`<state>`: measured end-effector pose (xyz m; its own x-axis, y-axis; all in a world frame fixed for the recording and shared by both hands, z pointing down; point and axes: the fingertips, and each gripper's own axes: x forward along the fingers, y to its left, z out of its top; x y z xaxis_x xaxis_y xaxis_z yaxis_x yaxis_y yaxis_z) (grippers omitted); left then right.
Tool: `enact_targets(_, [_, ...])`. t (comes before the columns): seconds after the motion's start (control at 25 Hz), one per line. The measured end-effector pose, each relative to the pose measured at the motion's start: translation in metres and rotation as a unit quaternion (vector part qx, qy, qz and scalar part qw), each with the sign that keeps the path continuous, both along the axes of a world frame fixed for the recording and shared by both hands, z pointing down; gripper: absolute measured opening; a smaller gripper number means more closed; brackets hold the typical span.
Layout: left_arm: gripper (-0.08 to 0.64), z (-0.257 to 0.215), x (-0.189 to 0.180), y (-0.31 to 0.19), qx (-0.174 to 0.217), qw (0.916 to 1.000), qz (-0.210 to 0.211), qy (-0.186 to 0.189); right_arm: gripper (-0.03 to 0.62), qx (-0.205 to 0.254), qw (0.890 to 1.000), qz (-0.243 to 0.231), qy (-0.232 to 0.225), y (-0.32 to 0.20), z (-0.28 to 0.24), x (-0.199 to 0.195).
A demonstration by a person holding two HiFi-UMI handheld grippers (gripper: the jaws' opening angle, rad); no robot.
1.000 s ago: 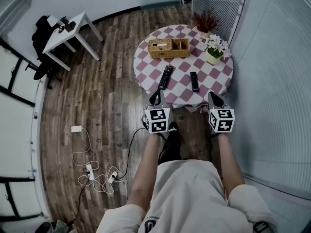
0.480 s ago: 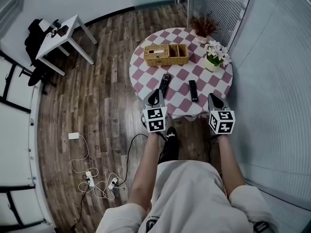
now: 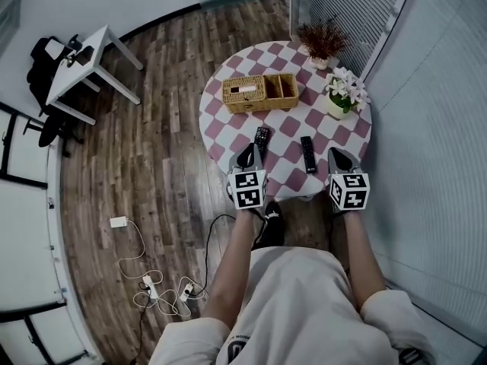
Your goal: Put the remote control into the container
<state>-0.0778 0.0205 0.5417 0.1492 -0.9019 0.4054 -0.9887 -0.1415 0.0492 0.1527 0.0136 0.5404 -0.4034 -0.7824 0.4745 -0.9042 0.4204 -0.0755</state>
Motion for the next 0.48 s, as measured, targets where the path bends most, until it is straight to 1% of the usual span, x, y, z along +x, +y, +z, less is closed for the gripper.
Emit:
enact_targets(0.24, [0.006, 0.014, -0.013, -0.043, -0.016, 0.9996, 0.021, 0.007, 0.002, 0.009, 1.000, 0.024, -0.002, -0.050, -0.005, -0.013])
enact_targets(0.48, [0.006, 0.015, -0.017, -0.074, -0.022, 0.9988, 0.044, 0.005, 0.002, 0.022, 0.999, 0.040, -0.011, -0.079, -0.013, -0.022])
